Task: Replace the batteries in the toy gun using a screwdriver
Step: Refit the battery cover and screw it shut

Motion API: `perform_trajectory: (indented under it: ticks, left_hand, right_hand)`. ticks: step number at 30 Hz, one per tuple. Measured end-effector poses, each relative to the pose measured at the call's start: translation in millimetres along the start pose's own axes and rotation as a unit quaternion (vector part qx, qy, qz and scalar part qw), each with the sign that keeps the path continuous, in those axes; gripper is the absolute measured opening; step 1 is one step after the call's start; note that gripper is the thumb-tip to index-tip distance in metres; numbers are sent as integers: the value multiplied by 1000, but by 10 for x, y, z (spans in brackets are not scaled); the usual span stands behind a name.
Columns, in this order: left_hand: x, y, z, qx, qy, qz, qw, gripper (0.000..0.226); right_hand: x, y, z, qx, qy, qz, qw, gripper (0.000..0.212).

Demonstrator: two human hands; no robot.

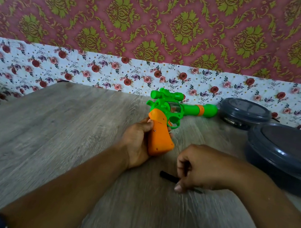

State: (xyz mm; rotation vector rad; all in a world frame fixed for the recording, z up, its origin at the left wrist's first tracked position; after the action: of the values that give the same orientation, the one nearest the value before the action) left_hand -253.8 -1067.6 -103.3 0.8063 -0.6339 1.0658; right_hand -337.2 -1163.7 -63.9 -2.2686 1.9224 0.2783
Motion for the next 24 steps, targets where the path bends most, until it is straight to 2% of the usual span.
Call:
perform_trajectory:
  ticks: [5, 9, 13, 15, 18, 20, 24]
  left_hand:
    - [0, 13, -5, 7, -5, -4, 1000, 43]
    - [14, -13, -21, 4, -10, -5, 1000, 43]
    - [13, -58, -37, 7, -38, -2, 999, 43]
    - [21, -68, -28, 4, -45, 5, 999, 42]
    - [3, -75, -3, -7, -46, 7, 999, 41]
    - [-20, -91, -4, -4, -53, 3, 999, 45]
    - [-33, -116, -28, 9, -40, 10, 999, 52]
  right_hand:
    - [-4, -2, -9, 5, -25, -11, 1000, 10]
    - [23, -60, -154, 124, -105, -28, 986, 15]
    - [53, -89, -186, 185, -333, -11, 924, 8]
    - [64, -110, -207, 227, -398, -12, 889, 17]
    - [97, -125, -265, 283, -458, -7, 843, 22]
    - [102, -113, -304, 308, -490, -3, 815, 15]
    - [62, -73, -345, 359, -463, -16, 810, 6]
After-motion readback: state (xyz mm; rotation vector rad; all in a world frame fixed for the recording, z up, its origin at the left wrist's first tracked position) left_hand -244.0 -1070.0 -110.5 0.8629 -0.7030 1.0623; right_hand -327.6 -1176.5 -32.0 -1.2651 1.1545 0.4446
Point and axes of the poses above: each hand's wrist, its own y-axis away from the middle knuckle, its own z-axis out of the palm, x = y × z, the point moved 5 cm from there along -y, towards the middle knuckle, and after that the axes turned 15 degrees about x, right-handed, at the moved point
